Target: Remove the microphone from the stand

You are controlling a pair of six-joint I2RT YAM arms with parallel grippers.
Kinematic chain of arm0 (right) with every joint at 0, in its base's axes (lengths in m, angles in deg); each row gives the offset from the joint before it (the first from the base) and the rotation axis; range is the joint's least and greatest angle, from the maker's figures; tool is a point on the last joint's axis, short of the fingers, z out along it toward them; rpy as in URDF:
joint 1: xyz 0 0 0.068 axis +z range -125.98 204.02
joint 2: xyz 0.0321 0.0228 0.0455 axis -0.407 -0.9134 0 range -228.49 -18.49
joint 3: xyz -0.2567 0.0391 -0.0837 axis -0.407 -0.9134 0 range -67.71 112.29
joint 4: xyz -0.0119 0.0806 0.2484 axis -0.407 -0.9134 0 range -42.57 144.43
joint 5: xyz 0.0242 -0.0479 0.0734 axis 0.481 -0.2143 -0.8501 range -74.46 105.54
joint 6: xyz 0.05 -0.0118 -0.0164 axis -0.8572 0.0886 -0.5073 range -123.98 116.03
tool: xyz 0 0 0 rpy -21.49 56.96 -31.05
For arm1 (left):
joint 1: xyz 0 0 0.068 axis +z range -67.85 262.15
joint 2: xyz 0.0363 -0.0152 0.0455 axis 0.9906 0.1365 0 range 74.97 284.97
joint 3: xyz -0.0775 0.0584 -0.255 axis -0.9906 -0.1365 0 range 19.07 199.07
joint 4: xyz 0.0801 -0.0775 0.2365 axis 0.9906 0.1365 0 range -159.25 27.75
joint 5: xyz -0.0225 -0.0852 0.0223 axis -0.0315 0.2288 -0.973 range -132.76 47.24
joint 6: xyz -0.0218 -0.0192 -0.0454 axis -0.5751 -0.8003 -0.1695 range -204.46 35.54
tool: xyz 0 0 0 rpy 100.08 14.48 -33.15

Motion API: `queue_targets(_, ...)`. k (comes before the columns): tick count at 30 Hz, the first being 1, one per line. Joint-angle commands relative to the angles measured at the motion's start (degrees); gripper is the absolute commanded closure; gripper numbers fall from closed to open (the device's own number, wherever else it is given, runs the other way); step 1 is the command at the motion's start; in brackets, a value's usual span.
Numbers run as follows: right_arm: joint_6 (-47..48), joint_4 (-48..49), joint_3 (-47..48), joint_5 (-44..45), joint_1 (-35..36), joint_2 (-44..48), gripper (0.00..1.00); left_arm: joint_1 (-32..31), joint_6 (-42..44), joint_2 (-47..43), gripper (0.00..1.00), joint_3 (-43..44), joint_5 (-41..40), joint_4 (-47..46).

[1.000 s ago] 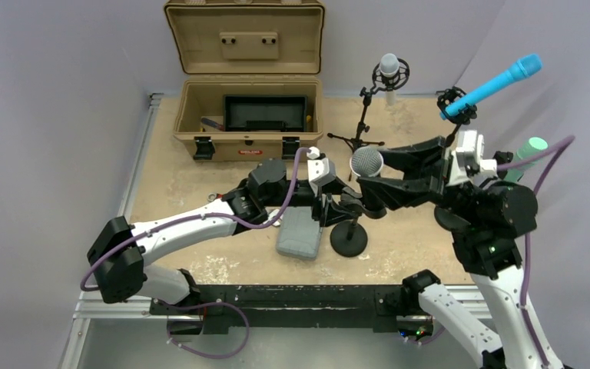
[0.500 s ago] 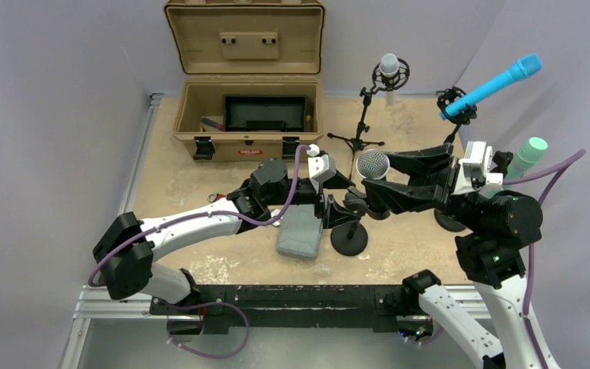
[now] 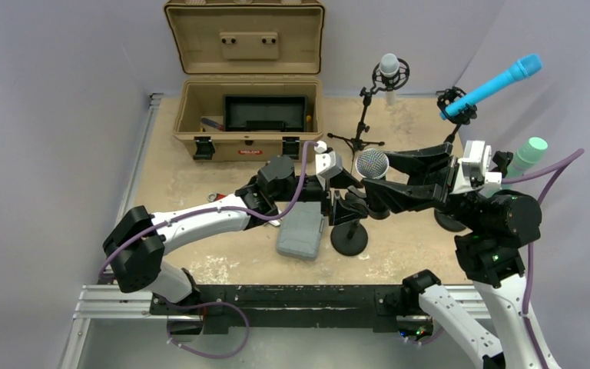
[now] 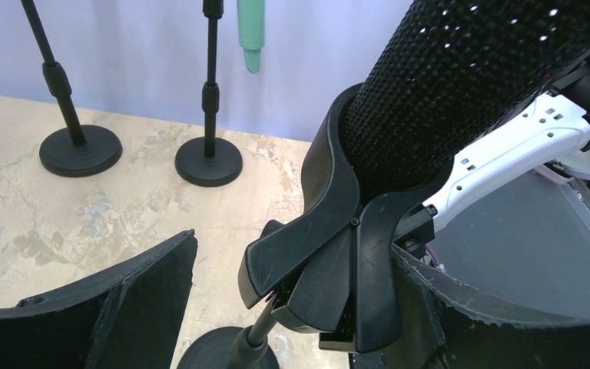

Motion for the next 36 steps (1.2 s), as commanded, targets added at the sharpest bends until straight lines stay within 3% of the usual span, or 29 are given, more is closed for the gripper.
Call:
queue_targets(1, 2.69, 1.0, 0.57, -1.19, -0.07, -1.08, 1.0, -0.61, -0.72, 0.2, 0.23, 3.06, 1.72, -3.48)
queue_targets(4, 2.22, 1.72, 0.35, -1.2, -0.03, -1.08, 1.0, -0.81, -0.38, 0.69, 0.49, 3.51, 2.16, -2.27)
queue_targets(6, 1.87, 2.01, 0.4, -1.21, -0.05, -1.17, 1.0, -0.96, -0.27, 0.81, 0.81, 3.58, 1.42, -0.51)
queue_targets(8, 1.39, 2.34, 0.56, -0.97, -0.06, -1.33, 1.0, -0.82, 0.8, 0.31, 1.0, 3.52, 0.35, 2.98)
queue_targets(17, -6.1, 12.81, 1.34, -0.75, -0.03, -4.59, 1.0, -0.89, 3.44, -3.16, 1.0, 3.16, -4.9, 14.79)
queue_targets(26, -9.31, 19.3, 8.56, 7.59, -0.04, -10.83, 1.0, -1.07, 6.88, -5.12, 1.0, 4.72, -7.05, 22.22)
queue_targets(32, -6.95, 12.17, 14.5, 23.67, -0.09, -11.01, 1.0, -1.16, 7.26, -4.89, 1.0, 5.22, -8.95, 24.54)
queue_targets(36, 6.23, -0.76, 21.87, 35.52, -0.04, -10.51, 1.0, -1.26, 6.77, -5.32, 1.0, 7.32, -11.72, 28.27)
